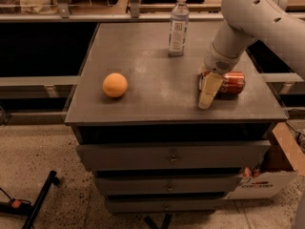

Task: Place coke can upright

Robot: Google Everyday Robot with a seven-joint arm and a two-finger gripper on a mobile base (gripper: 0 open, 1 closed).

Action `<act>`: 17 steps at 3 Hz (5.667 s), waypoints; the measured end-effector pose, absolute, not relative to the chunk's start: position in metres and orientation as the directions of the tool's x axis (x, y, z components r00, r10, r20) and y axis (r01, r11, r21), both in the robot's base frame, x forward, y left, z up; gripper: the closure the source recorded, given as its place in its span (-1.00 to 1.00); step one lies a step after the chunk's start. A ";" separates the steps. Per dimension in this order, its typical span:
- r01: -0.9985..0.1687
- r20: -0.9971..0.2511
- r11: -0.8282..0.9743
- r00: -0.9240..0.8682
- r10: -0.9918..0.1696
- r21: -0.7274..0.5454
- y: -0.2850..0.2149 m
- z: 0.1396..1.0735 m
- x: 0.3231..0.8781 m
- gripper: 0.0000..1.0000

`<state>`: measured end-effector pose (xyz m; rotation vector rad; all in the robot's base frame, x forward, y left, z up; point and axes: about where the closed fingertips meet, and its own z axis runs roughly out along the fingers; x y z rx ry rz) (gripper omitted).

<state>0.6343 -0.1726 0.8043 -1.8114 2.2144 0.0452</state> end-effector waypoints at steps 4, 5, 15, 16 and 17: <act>-0.951 -0.243 0.229 -0.176 -0.954 -0.209 -0.182 0.839 0.632 1.00; -0.943 -0.272 0.247 -0.184 -0.945 -0.221 -0.187 0.856 0.633 1.00; -0.899 -0.971 0.435 -0.151 -0.187 0.056 -0.187 0.903 0.688 1.00; -0.896 -0.973 0.440 -0.152 -0.176 0.061 -0.188 0.914 0.693 1.00; -0.888 -0.976 0.455 -0.156 -0.152 0.071 -0.189 0.941 0.691 1.00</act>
Offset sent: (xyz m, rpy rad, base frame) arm -0.0052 -0.0167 0.0226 -0.0210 -0.0697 -0.0225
